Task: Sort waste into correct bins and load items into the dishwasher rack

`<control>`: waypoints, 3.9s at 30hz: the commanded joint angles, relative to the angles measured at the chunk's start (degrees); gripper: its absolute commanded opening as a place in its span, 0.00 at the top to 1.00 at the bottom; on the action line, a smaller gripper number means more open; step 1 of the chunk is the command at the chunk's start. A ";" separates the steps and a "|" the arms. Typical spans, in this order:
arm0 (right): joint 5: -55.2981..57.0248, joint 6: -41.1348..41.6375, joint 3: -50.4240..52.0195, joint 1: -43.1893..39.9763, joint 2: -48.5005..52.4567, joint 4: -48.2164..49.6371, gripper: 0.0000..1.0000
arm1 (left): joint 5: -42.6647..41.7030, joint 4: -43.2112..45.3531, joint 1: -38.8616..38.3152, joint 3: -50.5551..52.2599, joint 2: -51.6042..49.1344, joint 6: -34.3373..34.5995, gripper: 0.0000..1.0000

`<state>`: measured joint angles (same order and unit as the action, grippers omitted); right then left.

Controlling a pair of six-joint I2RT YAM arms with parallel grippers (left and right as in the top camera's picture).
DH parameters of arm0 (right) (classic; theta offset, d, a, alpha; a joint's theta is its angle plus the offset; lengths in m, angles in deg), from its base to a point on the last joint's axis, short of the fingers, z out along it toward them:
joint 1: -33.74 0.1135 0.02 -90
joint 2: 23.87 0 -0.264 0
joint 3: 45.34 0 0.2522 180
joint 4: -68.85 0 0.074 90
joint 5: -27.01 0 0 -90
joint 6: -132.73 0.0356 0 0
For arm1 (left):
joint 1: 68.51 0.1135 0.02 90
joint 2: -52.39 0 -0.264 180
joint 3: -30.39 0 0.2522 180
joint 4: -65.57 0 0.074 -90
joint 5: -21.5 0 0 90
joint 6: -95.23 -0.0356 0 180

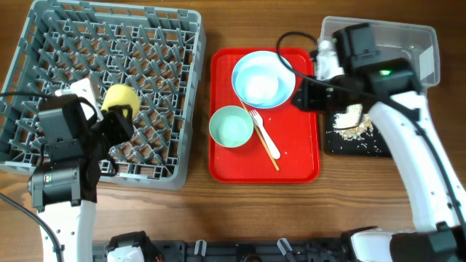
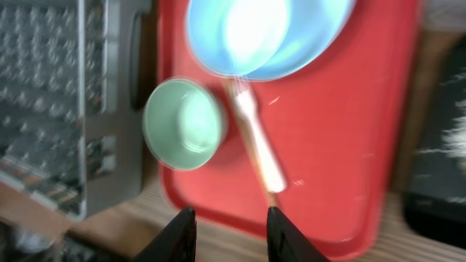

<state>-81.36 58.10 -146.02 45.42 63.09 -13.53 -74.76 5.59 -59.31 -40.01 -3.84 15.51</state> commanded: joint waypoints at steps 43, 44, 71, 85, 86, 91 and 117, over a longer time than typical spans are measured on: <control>0.70 -1.77 -3.08 -20.83 -6.27 -2.21 0.13 | -0.48 17.31 -45.99 -10.10 -39.69 -0.90 0.17; 0.70 -1.79 -2.82 -20.83 -6.27 -2.25 0.13 | -0.48 17.31 -47.21 -10.10 -42.82 -0.90 0.19; 0.70 -1.86 -2.49 -20.83 -6.19 -3.48 0.14 | -0.72 13.68 -47.32 -12.66 -31.06 -0.87 0.96; 0.70 -1.86 -2.47 -20.83 -6.19 -3.50 0.14 | -55.63 25.03 2.40 -12.66 -29.14 -0.87 0.96; 0.70 -1.88 -2.49 -20.83 -6.19 -3.50 0.14 | -63.89 27.89 5.90 -12.66 -34.16 -0.85 0.96; 0.70 -1.86 -2.47 -20.83 -6.19 -3.52 0.15 | -74.10 32.35 12.39 -12.66 -46.47 -0.66 0.96; 0.74 -2.62 -2.49 -20.83 -6.19 -4.33 0.10 | -31.82 23.47 5.35 -12.66 -23.93 2.38 0.00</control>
<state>-79.69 56.09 -147.87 24.75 57.17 -17.77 -126.06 31.01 -42.16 -52.14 -32.65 17.46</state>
